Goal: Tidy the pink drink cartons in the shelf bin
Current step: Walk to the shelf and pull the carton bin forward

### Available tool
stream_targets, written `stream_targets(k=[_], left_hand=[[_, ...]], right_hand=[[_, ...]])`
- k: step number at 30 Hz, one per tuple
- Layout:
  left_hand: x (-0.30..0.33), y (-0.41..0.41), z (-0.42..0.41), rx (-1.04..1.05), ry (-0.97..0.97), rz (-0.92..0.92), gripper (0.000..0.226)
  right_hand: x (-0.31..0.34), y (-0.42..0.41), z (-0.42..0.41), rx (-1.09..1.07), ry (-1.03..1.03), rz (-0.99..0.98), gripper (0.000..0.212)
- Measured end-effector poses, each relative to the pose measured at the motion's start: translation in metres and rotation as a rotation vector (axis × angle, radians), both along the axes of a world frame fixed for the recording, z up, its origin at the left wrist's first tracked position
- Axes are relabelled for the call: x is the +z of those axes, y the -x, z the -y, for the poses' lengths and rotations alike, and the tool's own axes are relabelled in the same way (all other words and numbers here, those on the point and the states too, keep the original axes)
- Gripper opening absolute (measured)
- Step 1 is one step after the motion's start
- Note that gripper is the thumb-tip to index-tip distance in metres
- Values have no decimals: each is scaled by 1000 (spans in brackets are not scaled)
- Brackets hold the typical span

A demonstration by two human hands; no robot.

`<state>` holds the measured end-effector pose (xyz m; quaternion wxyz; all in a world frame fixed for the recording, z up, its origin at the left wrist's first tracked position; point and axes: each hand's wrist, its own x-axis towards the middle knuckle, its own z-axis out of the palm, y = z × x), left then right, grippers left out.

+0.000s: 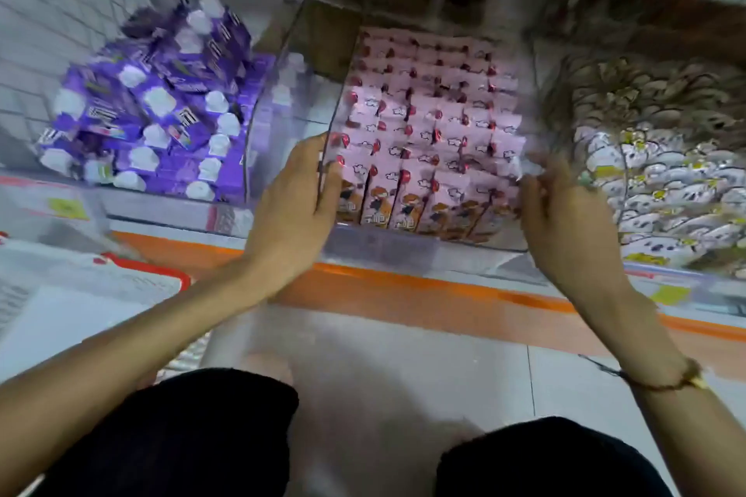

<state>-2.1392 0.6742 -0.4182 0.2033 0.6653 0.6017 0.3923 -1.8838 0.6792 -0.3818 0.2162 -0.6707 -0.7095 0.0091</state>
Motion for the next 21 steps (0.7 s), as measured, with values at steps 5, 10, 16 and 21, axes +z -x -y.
stream_targets(k=[5, 10, 16, 21], left_hand=[[-1, -2, 0, 27, -43, -34, 35], [9, -6, 6, 33, -11, -51, 31], [33, -6, -7, 109, 87, -163, 29], [36, -13, -10, 176, 44, -214, 18]], right_hand=[[0, 0, -2, 3, -20, 62, 30], [6, 9, 2, -65, -13, 52, 32], [19, 9, -1, -55, 111, -22, 29], [21, 9, -7, -75, 133, 23, 30]])
